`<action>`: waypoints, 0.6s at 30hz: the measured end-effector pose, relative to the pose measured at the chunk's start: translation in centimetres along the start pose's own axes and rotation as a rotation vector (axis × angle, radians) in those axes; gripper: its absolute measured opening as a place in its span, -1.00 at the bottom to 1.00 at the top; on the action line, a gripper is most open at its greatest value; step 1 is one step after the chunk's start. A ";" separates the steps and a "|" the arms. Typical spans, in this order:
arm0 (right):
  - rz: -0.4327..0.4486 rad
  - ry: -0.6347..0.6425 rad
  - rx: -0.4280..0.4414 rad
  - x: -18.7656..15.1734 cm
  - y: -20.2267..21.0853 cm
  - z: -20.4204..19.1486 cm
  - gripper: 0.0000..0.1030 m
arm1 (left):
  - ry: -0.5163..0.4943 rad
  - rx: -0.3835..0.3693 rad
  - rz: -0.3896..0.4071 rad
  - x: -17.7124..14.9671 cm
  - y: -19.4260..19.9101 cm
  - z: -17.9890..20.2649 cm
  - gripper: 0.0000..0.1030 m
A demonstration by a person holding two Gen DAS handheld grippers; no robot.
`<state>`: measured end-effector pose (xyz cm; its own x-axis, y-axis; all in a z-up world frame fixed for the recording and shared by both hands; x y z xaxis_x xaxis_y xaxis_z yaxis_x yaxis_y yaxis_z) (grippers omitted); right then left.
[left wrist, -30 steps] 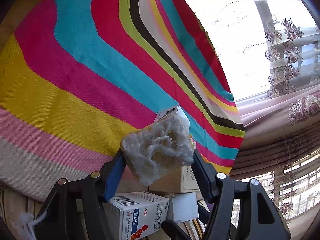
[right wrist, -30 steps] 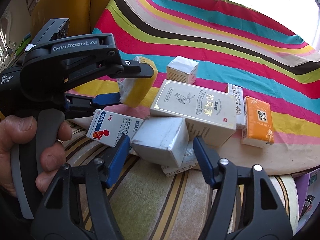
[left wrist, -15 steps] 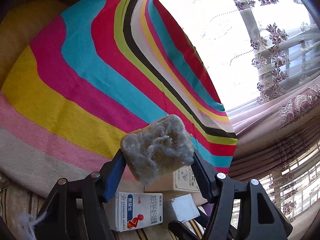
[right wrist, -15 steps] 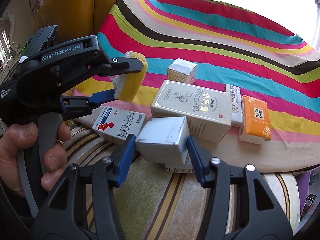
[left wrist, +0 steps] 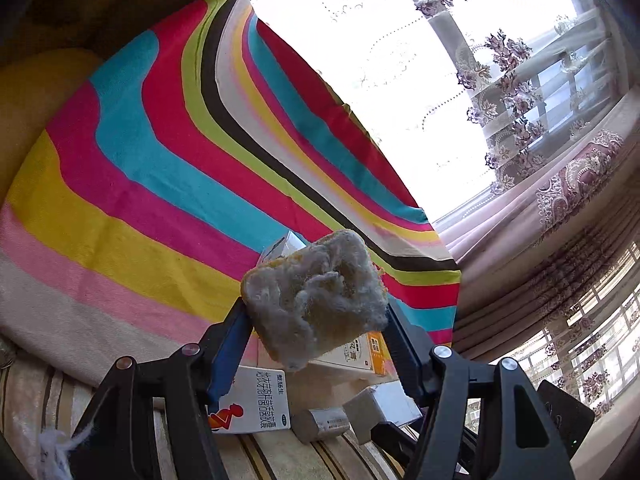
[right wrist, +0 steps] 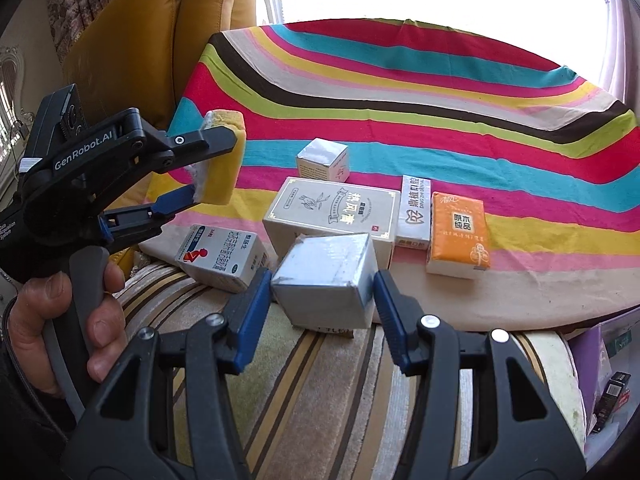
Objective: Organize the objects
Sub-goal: 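Lift the fluffy block with the left tool while the right tool lifts the silver box, then carry both held items over the purple box and open both tools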
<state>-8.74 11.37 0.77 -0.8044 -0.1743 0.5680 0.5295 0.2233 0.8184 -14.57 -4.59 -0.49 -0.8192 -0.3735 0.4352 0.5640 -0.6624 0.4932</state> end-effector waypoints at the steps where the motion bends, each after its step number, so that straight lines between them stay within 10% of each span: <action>1: 0.003 -0.007 -0.004 -0.1 0.2 0.4 0.10 | -0.010 -0.001 -0.001 -0.2 0.0 0.3 0.27; 18: 0.028 -0.155 -0.092 -3.0 3.7 9.0 0.10 | -0.148 -0.037 -0.064 -4.8 -2.4 7.0 0.28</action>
<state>-6.80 21.32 1.27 -0.8169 -0.0174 0.5766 0.5693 0.1365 0.8107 -11.25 3.30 1.50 -0.8277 -0.2314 0.5112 0.5042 -0.7066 0.4965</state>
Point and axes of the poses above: each gripper's, at about its wrist camera, not at the fingertips, and y roughly against the way its jaws point, z to its right, x to its top, the point moved 5 cm from there along -y, roughly the way its jaws point, and after that the axes turned 7 degrees about -z, right-handed, at the moved point
